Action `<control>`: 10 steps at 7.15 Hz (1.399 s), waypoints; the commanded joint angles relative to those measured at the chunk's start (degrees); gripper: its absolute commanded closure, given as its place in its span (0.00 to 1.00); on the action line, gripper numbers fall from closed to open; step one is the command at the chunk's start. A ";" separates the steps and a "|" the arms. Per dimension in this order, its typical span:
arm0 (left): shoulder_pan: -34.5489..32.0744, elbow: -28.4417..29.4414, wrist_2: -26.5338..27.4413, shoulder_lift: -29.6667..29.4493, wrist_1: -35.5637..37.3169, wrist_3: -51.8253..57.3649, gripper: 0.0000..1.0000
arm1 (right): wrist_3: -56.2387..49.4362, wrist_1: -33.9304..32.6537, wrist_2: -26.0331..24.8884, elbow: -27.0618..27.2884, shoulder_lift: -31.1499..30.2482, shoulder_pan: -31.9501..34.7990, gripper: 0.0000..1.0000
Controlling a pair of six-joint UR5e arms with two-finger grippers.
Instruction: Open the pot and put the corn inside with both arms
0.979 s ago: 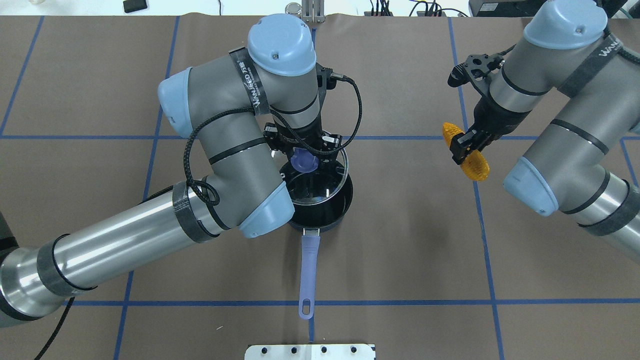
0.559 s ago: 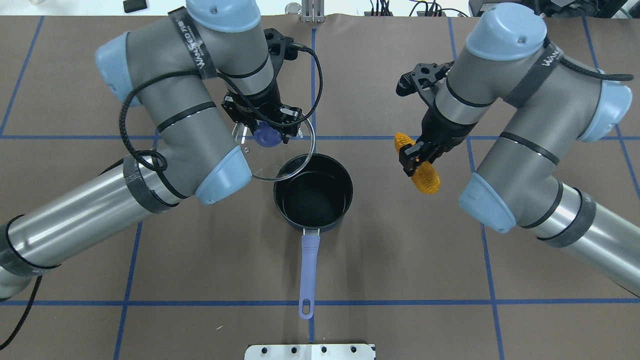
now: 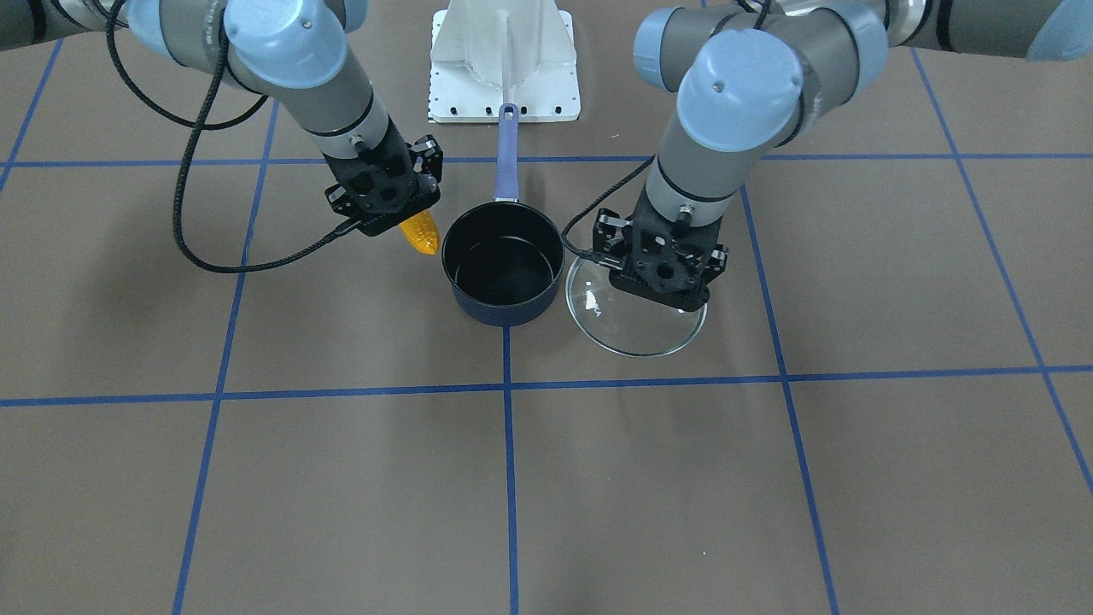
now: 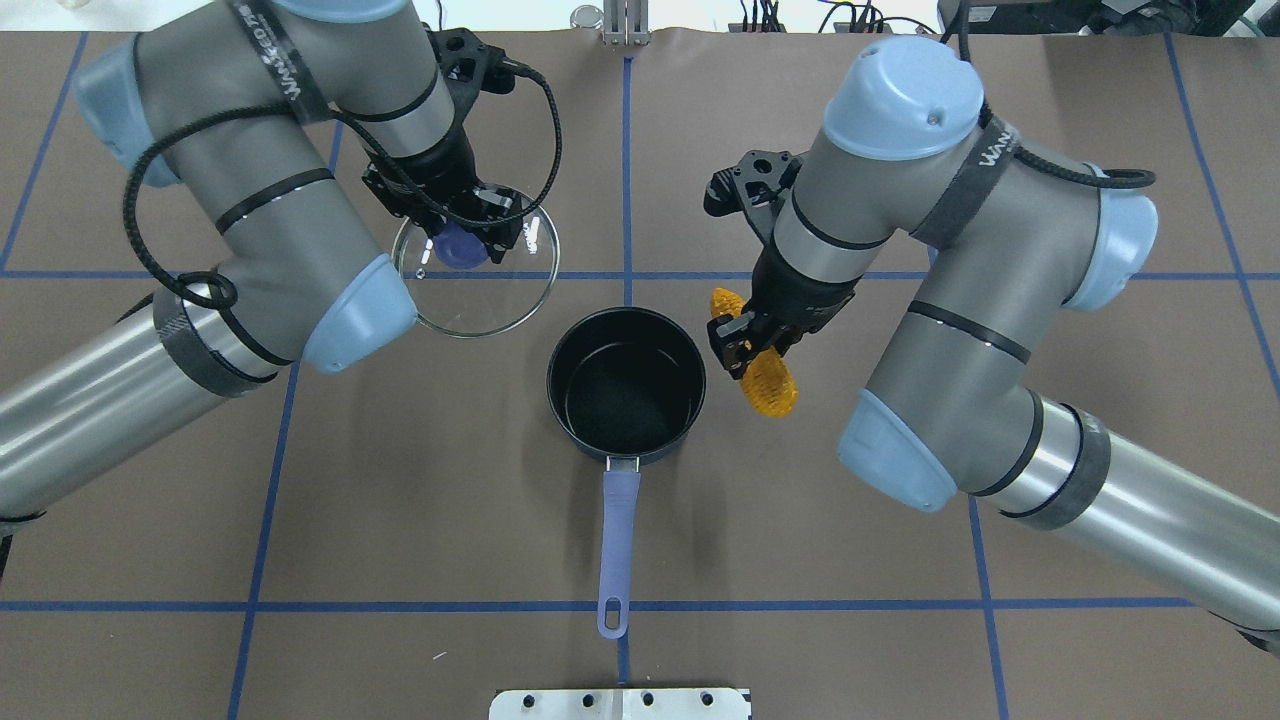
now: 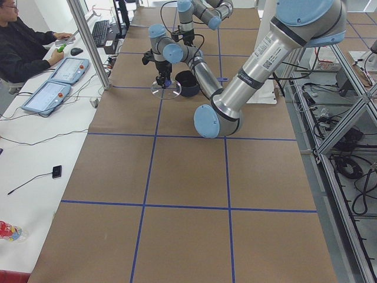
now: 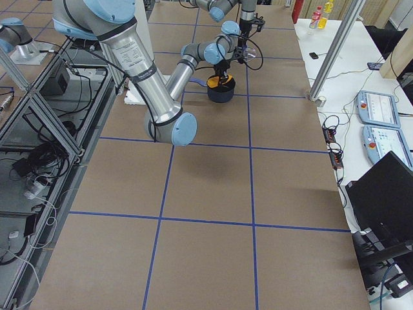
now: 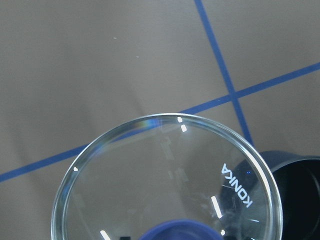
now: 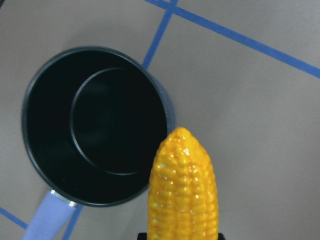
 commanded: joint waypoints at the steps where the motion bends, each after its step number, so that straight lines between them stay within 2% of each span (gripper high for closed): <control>1: -3.59 -0.38 -2.74 4.40 -0.22 6.34 0.48 | 3.04 1.05 -2.72 -5.95 6.36 -2.44 0.62; 3: -4.04 -0.38 -2.74 6.42 -0.83 6.98 0.49 | 5.58 12.08 -4.22 -12.02 6.65 -3.33 0.62; 5: -4.04 -0.38 -2.74 8.10 -0.92 9.51 0.51 | 5.69 12.66 -4.31 -12.13 6.73 -3.59 0.60; 6: -4.91 -0.38 -2.74 9.85 -1.01 12.06 0.51 | 5.69 12.66 -4.31 -12.13 6.73 -3.59 0.44; 7: -5.97 -0.38 -2.74 11.60 -1.01 14.00 0.50 | 5.60 12.66 -4.31 -12.13 6.91 -3.59 0.00; 8: -6.85 -0.90 -2.74 14.23 -1.27 16.45 0.50 | 5.60 12.66 -4.31 -11.87 7.00 -3.51 0.00; 10: -8.17 -1.52 -3.53 21.95 -9.40 16.83 0.50 | 5.34 12.66 -4.22 -10.82 6.91 -2.72 0.00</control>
